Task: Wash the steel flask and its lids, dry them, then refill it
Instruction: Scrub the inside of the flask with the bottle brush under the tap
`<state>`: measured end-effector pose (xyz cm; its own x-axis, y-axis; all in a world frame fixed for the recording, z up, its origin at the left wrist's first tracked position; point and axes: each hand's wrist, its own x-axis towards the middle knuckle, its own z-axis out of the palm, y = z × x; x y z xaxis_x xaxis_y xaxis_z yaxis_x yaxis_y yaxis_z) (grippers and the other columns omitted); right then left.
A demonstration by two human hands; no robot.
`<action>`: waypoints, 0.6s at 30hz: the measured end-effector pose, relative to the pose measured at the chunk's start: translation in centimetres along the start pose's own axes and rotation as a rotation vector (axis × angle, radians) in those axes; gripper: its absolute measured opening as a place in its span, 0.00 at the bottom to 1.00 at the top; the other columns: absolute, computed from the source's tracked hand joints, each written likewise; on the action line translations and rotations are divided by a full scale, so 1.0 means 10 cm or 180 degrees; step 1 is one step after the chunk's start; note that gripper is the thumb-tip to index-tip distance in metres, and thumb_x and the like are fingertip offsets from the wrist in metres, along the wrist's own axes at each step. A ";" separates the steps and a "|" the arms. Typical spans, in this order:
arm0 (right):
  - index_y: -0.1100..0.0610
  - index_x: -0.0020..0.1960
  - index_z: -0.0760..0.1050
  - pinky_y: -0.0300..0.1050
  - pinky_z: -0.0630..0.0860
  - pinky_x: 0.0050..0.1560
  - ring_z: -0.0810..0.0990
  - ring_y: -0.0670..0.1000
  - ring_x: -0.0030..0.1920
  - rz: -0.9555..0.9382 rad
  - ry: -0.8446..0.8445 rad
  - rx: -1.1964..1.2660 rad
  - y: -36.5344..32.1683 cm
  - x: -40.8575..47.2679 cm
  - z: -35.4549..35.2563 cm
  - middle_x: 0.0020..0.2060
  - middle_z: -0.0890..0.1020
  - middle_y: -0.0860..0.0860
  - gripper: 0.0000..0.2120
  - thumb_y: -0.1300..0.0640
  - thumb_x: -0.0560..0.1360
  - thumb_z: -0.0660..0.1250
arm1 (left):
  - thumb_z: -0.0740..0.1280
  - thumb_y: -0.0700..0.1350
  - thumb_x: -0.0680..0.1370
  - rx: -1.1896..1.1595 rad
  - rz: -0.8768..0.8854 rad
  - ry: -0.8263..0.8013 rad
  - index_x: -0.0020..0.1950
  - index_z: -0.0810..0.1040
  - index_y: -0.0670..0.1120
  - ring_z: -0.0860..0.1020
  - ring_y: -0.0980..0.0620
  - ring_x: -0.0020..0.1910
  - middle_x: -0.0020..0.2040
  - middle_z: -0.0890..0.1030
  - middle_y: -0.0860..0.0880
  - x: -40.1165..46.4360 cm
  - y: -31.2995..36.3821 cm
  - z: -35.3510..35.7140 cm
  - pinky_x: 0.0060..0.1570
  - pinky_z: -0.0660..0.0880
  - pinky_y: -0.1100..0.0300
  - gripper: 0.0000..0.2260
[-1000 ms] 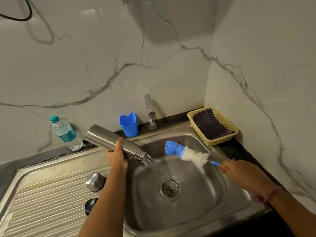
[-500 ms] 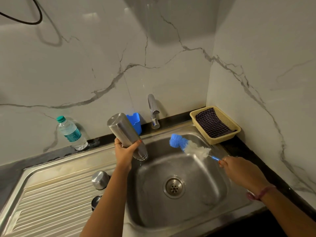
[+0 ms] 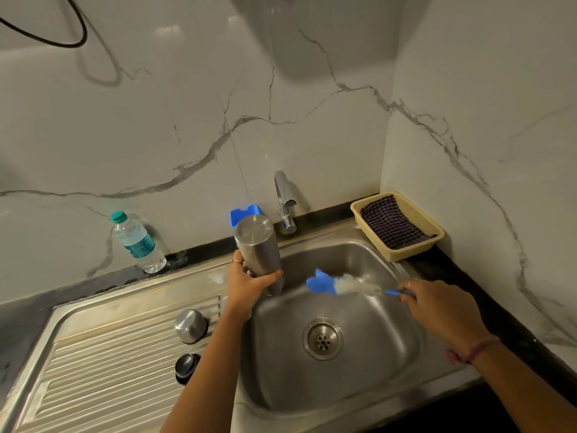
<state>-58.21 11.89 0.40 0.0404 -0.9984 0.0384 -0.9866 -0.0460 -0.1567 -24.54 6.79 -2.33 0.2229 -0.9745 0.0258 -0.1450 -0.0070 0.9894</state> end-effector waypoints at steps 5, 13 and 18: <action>0.46 0.63 0.74 0.32 0.61 0.26 0.71 0.41 0.29 0.0015 -0.0019 -0.0012 -0.04 -0.06 0.01 0.30 0.70 0.42 0.13 0.47 0.80 0.58 | 0.81 0.36 0.64 0.0094 -0.0136 0.0078 0.65 0.68 0.50 0.79 0.56 0.53 0.55 0.78 0.55 -0.06 -0.04 0.01 0.47 0.78 0.62 0.35; 0.50 0.69 0.68 0.31 0.63 0.28 0.72 0.40 0.31 0.0180 -0.0018 0.0221 -0.01 -0.06 0.10 0.36 0.74 0.42 0.17 0.50 0.82 0.54 | 0.80 0.36 0.65 -0.0029 -0.0319 0.0130 0.66 0.65 0.52 0.78 0.55 0.53 0.56 0.77 0.55 -0.13 -0.12 0.04 0.40 0.77 0.66 0.37; 0.53 0.66 0.67 0.33 0.62 0.28 0.72 0.41 0.30 0.0273 -0.0303 0.0385 0.03 -0.06 0.21 0.34 0.73 0.44 0.14 0.53 0.82 0.53 | 0.82 0.39 0.64 0.0141 -0.0341 0.0010 0.66 0.65 0.53 0.78 0.55 0.53 0.56 0.78 0.55 -0.13 -0.18 0.05 0.44 0.76 0.65 0.37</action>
<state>-58.15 12.37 -1.71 -0.0227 -0.9971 -0.0730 -0.9610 0.0419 -0.2733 -25.01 7.92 -4.22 0.2425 -0.9669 -0.0793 -0.1625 -0.1211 0.9792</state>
